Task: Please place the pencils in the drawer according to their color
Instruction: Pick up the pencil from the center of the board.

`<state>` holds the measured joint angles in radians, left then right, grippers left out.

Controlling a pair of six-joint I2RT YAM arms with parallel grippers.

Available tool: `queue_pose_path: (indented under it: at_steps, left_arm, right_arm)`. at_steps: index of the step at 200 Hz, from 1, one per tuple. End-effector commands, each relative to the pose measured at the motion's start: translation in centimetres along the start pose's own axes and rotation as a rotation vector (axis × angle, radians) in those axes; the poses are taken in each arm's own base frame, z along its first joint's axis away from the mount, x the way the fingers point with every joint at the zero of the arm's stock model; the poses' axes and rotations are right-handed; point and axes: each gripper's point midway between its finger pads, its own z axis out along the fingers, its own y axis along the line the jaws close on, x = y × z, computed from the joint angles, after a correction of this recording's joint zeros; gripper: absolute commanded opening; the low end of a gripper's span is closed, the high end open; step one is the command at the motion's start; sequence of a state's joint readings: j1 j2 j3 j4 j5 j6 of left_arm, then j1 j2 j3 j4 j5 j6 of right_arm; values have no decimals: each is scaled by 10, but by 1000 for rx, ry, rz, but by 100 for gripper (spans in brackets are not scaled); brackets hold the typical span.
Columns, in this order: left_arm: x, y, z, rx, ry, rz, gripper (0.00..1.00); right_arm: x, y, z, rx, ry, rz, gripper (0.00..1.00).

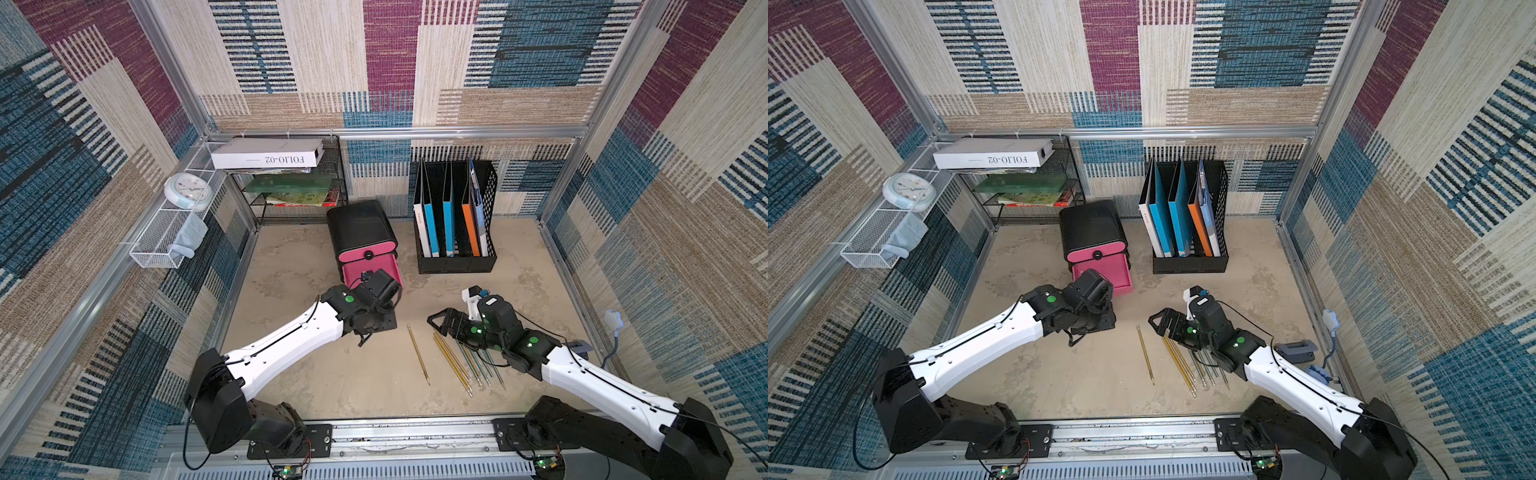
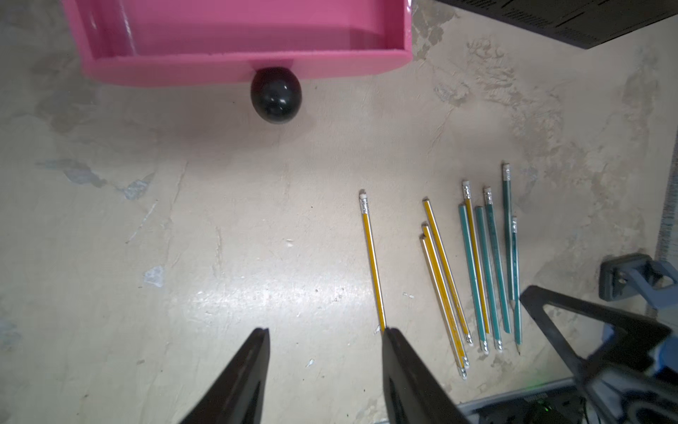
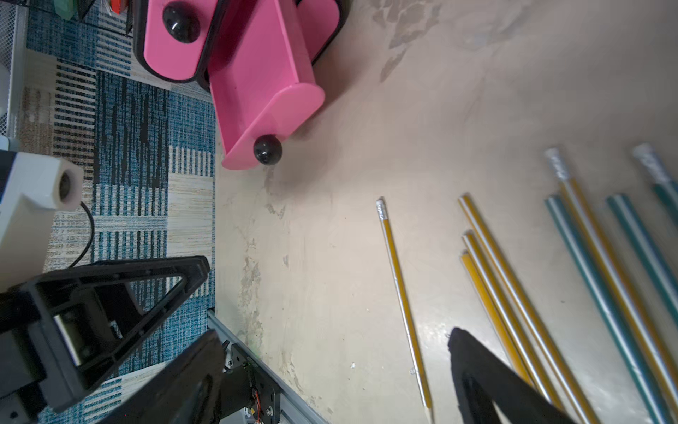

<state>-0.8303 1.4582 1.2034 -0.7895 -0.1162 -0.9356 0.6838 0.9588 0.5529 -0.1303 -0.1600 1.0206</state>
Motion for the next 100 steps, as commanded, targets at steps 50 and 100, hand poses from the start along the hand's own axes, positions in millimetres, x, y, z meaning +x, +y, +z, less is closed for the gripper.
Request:
queue_pose_path:
  at_steps: [50, 100]
  left_arm:
    - [11, -37, 60, -80, -23, -105, 54]
    - [13, -48, 92, -104, 7, -105, 54]
  right_arm:
    - [6, -28, -19, 86, 1, -20, 99]
    - [11, -33, -22, 71, 15, 3, 99]
